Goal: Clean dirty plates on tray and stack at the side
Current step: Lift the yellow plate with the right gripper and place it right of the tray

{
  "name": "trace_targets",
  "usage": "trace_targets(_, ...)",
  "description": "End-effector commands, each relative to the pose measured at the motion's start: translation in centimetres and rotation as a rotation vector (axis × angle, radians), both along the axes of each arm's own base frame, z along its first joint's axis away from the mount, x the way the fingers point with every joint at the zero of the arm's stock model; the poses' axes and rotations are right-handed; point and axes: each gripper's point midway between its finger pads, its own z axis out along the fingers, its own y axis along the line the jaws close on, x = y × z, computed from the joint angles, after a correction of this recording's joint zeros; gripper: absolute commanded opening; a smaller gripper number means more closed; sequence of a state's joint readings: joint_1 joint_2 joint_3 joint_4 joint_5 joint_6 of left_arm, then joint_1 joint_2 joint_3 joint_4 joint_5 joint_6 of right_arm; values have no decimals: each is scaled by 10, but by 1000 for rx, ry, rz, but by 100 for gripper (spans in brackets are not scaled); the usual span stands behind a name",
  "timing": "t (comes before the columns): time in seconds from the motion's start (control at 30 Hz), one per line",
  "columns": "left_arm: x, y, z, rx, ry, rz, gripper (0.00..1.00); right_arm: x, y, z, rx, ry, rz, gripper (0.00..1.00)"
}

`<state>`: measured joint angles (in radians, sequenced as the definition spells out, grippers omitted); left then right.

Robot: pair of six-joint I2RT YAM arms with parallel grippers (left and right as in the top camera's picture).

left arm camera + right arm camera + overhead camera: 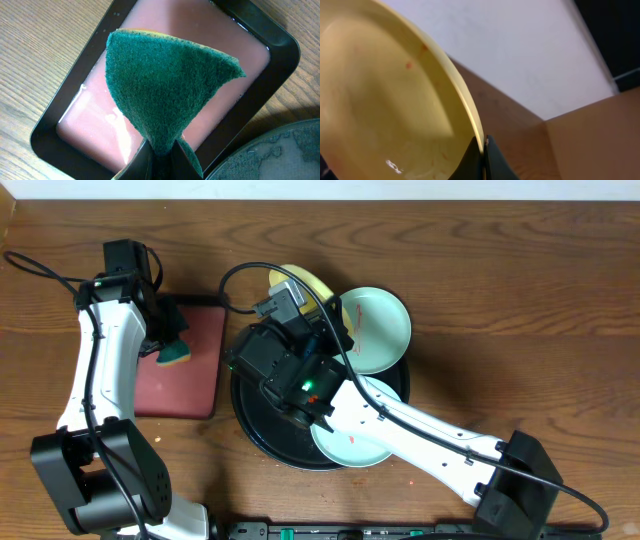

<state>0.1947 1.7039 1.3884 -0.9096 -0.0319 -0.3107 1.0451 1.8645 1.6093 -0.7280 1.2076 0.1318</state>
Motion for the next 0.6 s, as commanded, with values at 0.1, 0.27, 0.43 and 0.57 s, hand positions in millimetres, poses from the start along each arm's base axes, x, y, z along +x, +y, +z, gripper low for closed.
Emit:
trace_targets(0.1, 1, 1, 5, 3, -14, 7, 7, -9, 23, -39, 290, 276, 105, 1)
trace_targets(0.27, 1, 1, 5, 3, -14, 7, 7, -1, 13, -52, 519, 487, 123, 1)
trace_targets(0.43, 1, 1, 3, 2, -9, 6, 7, 30, -49, -13, 869, 587, 105, 1)
trace_targets(0.57, 2, 1, 2, 2, -6, 6, 8, 46, -129, 6, 1008, 536, -58, 1)
